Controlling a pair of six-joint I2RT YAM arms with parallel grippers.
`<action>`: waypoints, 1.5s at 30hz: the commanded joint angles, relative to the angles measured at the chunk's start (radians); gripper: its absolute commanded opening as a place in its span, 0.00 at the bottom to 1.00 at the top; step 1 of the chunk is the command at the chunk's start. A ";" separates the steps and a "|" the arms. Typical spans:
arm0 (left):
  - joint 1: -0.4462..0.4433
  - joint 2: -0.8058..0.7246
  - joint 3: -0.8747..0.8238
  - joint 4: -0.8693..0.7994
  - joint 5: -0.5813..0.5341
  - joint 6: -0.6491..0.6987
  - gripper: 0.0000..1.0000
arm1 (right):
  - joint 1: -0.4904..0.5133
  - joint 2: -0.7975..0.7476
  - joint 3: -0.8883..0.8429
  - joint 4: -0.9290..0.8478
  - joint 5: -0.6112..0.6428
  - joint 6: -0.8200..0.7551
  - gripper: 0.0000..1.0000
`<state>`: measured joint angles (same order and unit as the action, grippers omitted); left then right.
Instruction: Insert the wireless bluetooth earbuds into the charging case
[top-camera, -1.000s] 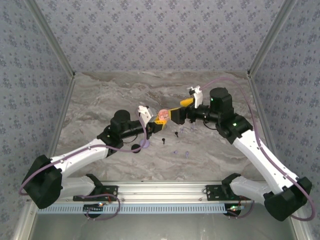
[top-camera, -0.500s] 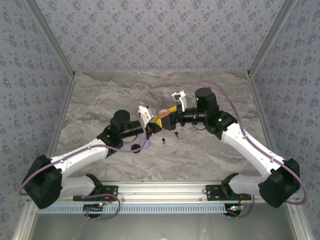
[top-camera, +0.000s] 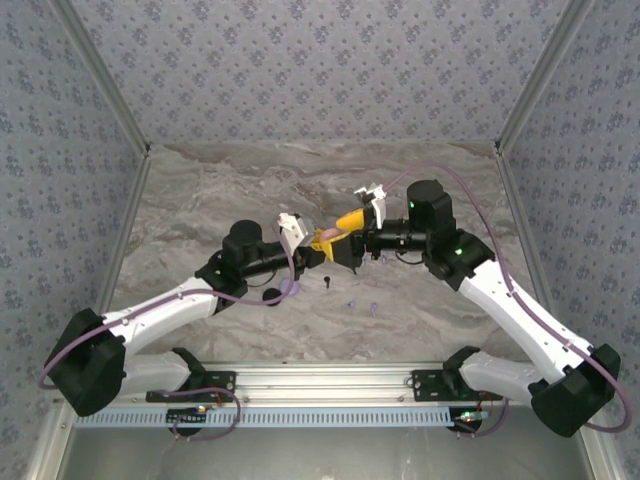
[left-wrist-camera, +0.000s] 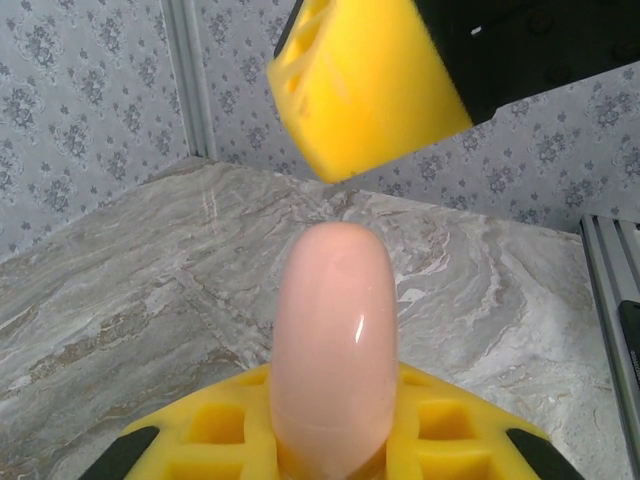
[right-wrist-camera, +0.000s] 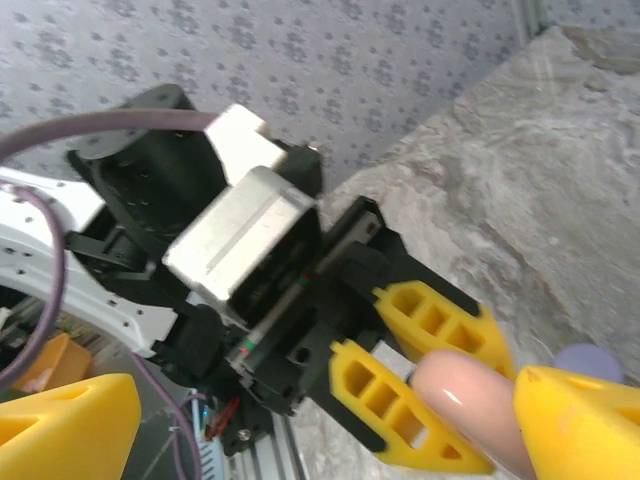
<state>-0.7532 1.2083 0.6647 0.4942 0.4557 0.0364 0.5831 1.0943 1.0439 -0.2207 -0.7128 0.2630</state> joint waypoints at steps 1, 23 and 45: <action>-0.001 0.000 0.029 0.009 -0.013 0.007 0.06 | -0.007 -0.006 0.029 -0.145 0.174 -0.051 0.99; 0.409 0.327 0.299 -0.659 0.061 -0.076 0.00 | -0.275 -0.157 -0.261 -0.094 0.444 0.278 1.00; 0.580 0.747 0.539 -0.782 0.139 -0.155 0.26 | -0.276 -0.166 -0.292 -0.127 0.453 0.282 1.00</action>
<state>-0.1749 1.9411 1.1809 -0.2779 0.5686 -0.1043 0.3134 0.9447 0.7551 -0.3248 -0.2756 0.5354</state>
